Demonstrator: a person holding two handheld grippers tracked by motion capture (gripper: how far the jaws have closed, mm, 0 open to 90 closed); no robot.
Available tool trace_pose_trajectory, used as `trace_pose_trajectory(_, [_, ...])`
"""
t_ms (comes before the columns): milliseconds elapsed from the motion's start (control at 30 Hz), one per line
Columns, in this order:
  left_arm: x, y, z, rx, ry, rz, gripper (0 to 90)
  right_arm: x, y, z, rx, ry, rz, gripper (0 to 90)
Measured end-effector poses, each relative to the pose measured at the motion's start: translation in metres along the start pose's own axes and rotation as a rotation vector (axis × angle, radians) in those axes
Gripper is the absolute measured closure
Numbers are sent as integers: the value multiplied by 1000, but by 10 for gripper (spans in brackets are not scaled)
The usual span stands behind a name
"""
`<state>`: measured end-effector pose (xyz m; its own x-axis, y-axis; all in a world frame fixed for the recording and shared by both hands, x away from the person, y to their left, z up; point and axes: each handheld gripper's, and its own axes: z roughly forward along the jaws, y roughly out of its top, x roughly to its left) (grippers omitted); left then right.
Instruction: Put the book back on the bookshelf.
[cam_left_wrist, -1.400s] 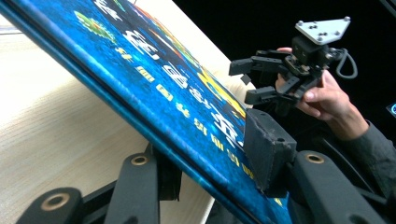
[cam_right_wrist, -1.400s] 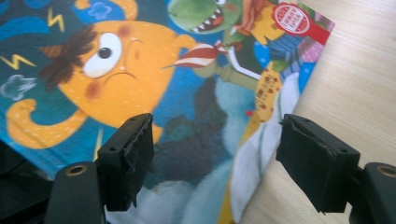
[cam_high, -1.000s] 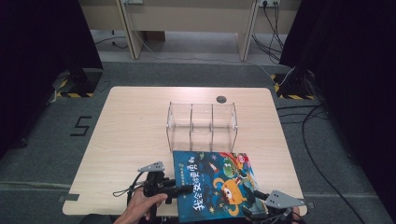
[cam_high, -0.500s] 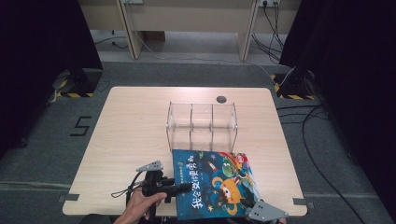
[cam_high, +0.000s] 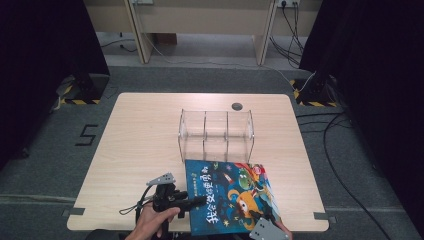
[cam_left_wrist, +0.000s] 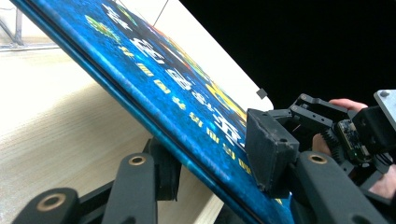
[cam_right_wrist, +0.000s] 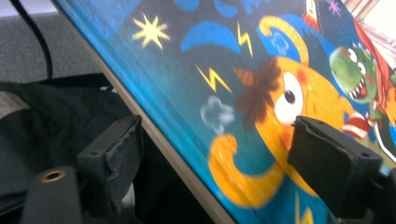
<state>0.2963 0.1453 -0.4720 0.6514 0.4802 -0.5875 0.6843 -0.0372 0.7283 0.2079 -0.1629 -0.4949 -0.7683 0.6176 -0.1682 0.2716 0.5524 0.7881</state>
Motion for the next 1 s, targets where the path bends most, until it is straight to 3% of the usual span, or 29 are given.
trace_pose_trajectory(367, [-9,-2,2,-3,2,-1,565,11,10,11,-25,-75,-38,160])
trace_pose_trajectory(600, [-14,-5,4,4,-5,-1,558,22,16,17,-34,-130,-90,167])
trace_pose_trajectory(800, [-16,-7,7,24,-10,5,551,25,17,19,-28,-158,-93,173])
trace_pose_trajectory(967, [-14,-8,8,26,-16,-2,547,32,18,21,-1,-204,-150,228])
trace_pose_trajectory(1000, [-15,-8,8,21,-11,-1,547,37,19,19,0,-238,-186,296])
